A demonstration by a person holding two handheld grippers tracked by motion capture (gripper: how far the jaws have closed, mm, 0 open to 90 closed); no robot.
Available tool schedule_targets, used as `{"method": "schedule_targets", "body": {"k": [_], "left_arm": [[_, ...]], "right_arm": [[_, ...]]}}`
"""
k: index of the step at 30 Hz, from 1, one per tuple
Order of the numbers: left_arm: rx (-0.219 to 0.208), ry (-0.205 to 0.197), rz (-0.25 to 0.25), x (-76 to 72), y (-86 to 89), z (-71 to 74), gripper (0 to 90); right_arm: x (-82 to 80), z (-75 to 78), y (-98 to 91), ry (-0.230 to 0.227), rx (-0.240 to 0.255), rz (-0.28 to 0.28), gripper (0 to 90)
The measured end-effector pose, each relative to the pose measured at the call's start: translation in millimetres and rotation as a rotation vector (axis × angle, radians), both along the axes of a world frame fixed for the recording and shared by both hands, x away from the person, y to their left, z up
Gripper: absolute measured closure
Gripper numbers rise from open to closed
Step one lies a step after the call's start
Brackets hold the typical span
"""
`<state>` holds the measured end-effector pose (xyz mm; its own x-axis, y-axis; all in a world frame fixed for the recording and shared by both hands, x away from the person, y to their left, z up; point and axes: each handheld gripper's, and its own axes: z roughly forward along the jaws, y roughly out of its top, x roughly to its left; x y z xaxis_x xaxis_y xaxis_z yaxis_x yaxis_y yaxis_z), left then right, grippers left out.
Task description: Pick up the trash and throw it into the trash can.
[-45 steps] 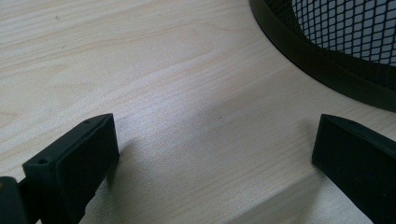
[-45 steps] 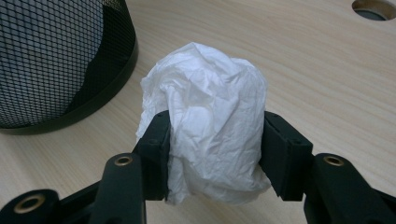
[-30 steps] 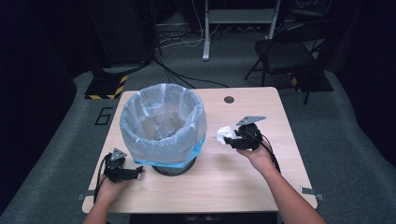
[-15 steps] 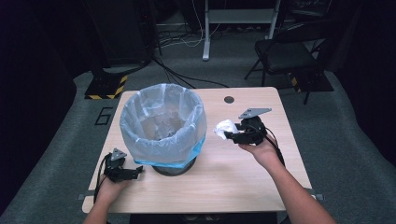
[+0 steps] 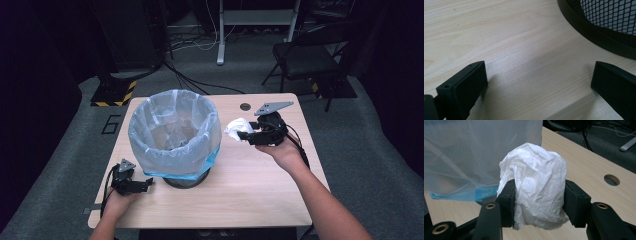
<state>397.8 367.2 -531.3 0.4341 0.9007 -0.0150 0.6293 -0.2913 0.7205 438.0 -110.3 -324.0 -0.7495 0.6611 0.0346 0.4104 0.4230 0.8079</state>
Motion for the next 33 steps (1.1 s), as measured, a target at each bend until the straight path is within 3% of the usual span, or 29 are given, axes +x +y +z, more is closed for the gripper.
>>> {"method": "schedule_targets", "body": {"k": [10,18,28,33], "left_arm": [[0.000,0.000,0.000,0.0,0.0,0.0,0.2],[0.000,0.000,0.000,0.0,0.0,0.0,0.2],[0.000,0.000,0.000,0.0,0.0,0.0,0.2],[0.002,-0.001,0.000,0.0,0.1,0.1,0.2]], "right_arm": [[-6.0,38.7,3.3,-0.043,0.021,0.026,49.2],[-9.4,69.4,17.0,-0.084,-0.001,0.050,49.3],[-8.9,89.2,41.8,-0.106,-0.014,0.098,49.3],[-8.0,96.2,56.0,-0.109,0.010,0.122,49.2]]}}
